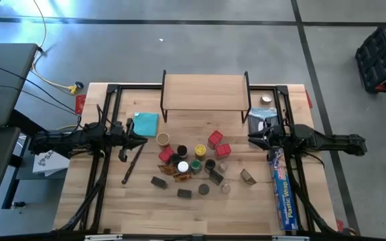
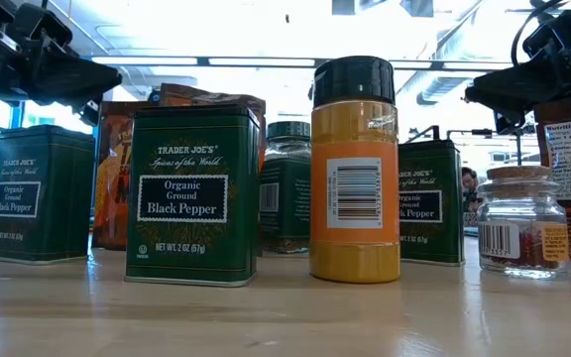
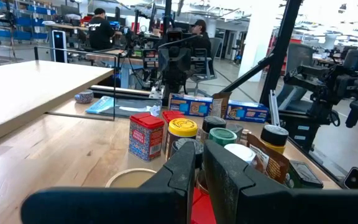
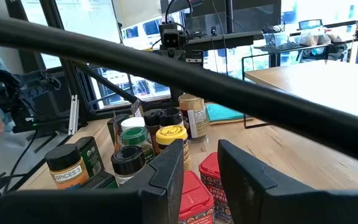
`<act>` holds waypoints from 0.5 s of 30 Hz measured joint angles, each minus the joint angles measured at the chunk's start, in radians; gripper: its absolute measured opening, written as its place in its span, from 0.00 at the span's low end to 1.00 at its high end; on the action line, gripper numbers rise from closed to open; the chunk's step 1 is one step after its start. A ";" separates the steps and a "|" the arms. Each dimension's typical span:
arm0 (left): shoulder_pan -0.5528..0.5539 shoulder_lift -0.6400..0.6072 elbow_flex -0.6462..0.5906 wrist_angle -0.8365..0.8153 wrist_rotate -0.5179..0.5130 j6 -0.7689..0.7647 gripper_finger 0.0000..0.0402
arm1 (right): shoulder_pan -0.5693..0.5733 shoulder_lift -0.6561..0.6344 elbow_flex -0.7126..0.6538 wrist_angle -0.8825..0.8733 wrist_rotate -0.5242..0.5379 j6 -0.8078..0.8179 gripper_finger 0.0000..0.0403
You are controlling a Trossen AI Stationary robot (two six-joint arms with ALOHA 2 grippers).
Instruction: Shelf spices
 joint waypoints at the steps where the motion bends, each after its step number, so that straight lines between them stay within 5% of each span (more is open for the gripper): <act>1: 0.000 0.000 0.000 0.000 0.000 0.000 0.08 | 0.000 0.000 0.000 0.000 0.000 0.000 0.23; 15: 0.000 0.000 0.000 0.013 -0.019 0.000 0.08 | 0.000 0.000 0.000 0.000 0.000 0.000 0.23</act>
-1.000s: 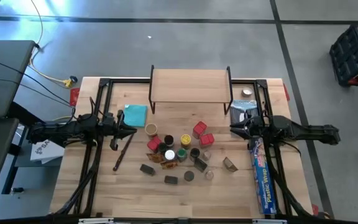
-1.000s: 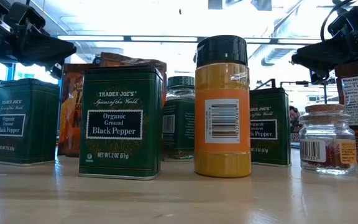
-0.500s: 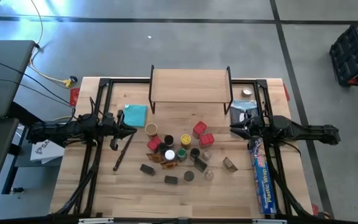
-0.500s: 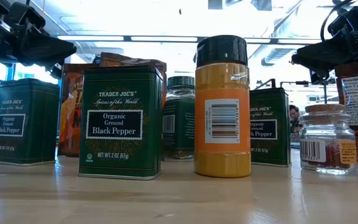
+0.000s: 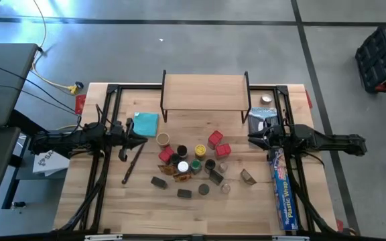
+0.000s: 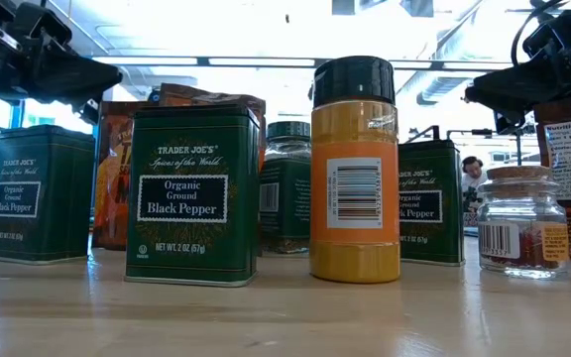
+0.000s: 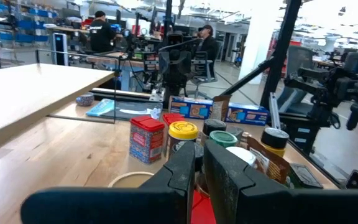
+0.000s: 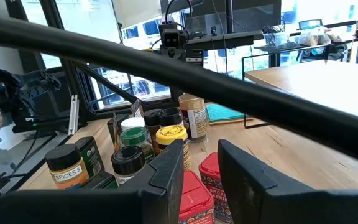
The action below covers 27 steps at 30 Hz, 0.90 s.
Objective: Shelf spices
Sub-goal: Put the gold seasoning bottle on the shelf
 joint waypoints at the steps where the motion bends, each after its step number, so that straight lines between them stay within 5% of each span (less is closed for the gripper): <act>1: 0.000 0.000 0.000 -0.001 -0.005 0.000 0.08 | 0.000 0.000 0.000 0.000 0.000 0.000 0.23; 15: 0.000 0.000 0.000 0.024 0.025 -0.305 0.08 | 0.000 0.000 0.000 0.000 0.000 0.000 0.23; 20: 0.000 0.000 0.000 0.071 -0.049 -0.485 0.08 | 0.000 0.000 0.000 0.000 0.000 0.000 0.23; 27: 0.000 0.041 0.013 0.245 -0.162 -0.197 0.08 | 0.000 0.000 0.000 0.000 0.000 0.000 0.23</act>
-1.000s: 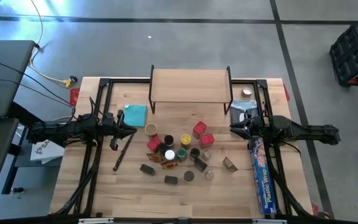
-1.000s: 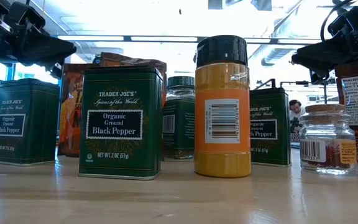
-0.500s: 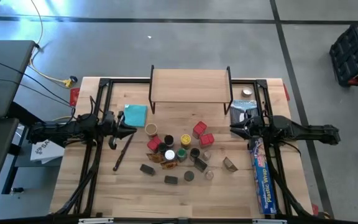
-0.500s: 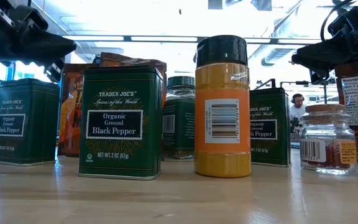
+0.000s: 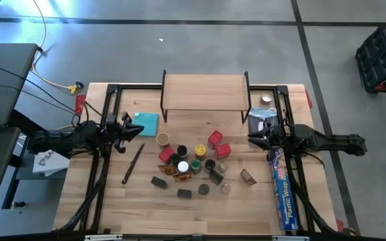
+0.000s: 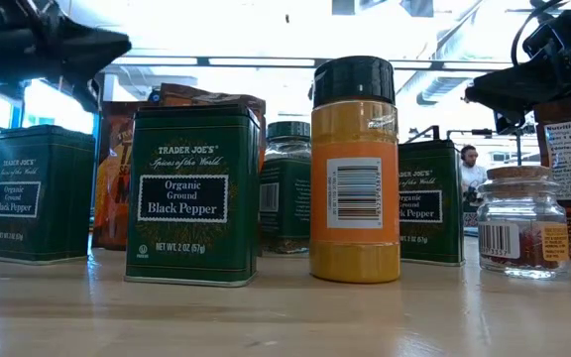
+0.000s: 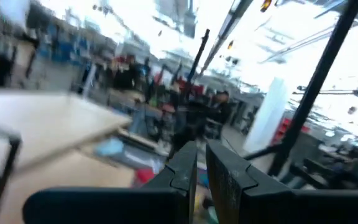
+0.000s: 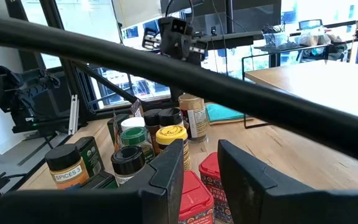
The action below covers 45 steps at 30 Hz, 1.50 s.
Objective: Shelf spices
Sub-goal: Put the gold seasoning bottle on the shelf
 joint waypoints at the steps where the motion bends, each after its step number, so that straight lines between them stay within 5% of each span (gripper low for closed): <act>1: 0.000 0.018 0.014 -0.011 -0.018 0.026 0.08 | 0.000 0.000 0.000 0.000 0.000 0.000 0.23; 10: 0.000 0.325 0.192 -0.098 -0.051 0.129 0.08 | 0.000 0.000 0.000 0.000 0.000 0.000 0.23; 17: 0.000 0.603 0.350 -0.163 -0.277 0.143 0.08 | 0.000 0.000 0.000 0.000 0.000 0.000 0.23; 25: 0.000 0.758 0.428 -0.063 -0.102 0.287 0.08 | 0.000 0.000 0.000 0.000 0.000 0.000 0.23; 31: 0.000 0.766 0.435 0.055 -0.074 0.303 0.08 | 0.000 0.000 0.000 0.000 0.000 0.000 0.23; 37: 0.010 0.791 0.580 -0.330 -0.082 0.294 0.13 | 0.000 0.000 0.000 0.000 0.000 0.000 0.23; 45: 0.010 0.881 0.734 -0.696 -0.041 0.216 0.46 | 0.000 0.000 0.000 0.000 0.000 0.000 0.23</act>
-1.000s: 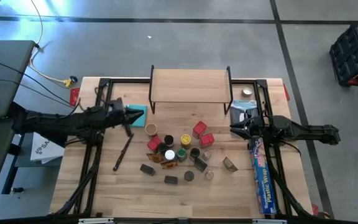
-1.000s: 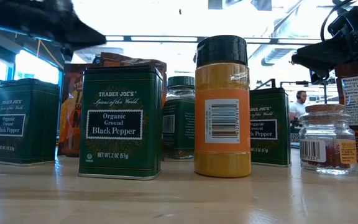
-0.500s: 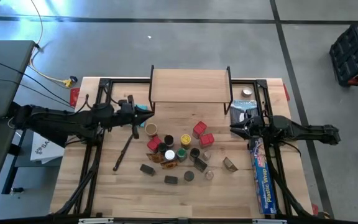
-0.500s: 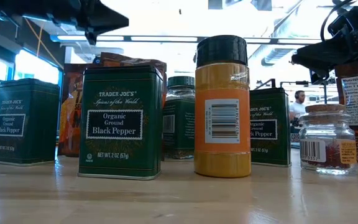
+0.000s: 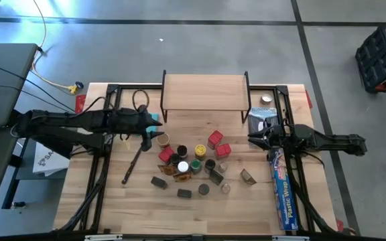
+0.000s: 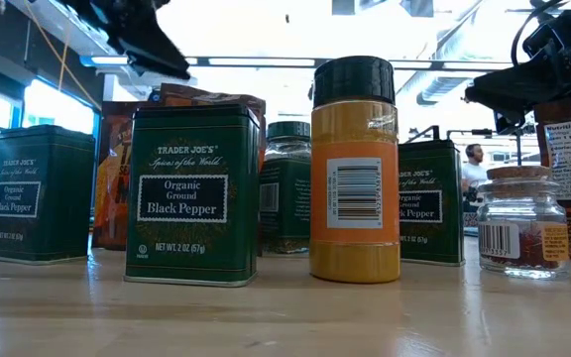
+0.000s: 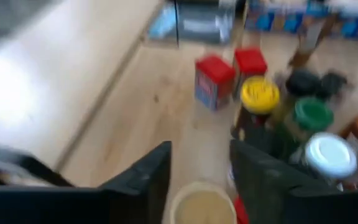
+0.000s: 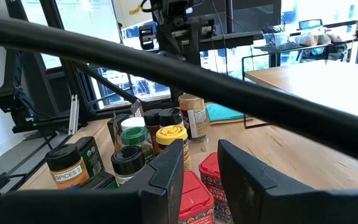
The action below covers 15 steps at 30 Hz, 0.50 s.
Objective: Shelf spices
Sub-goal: Put the gold seasoning bottle on the shelf
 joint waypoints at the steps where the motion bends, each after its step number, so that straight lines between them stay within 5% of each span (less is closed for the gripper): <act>1: 0.000 0.009 0.002 -0.013 0.007 -0.012 0.50 | 0.000 0.000 0.000 0.000 0.000 0.000 0.23; 8: -0.006 0.100 0.003 -0.074 0.016 -0.044 0.79 | 0.000 0.000 0.000 0.000 0.000 0.000 0.23; 15: -0.024 0.181 0.003 -0.086 0.007 -0.067 0.87 | 0.000 0.000 0.000 0.000 0.000 0.000 0.23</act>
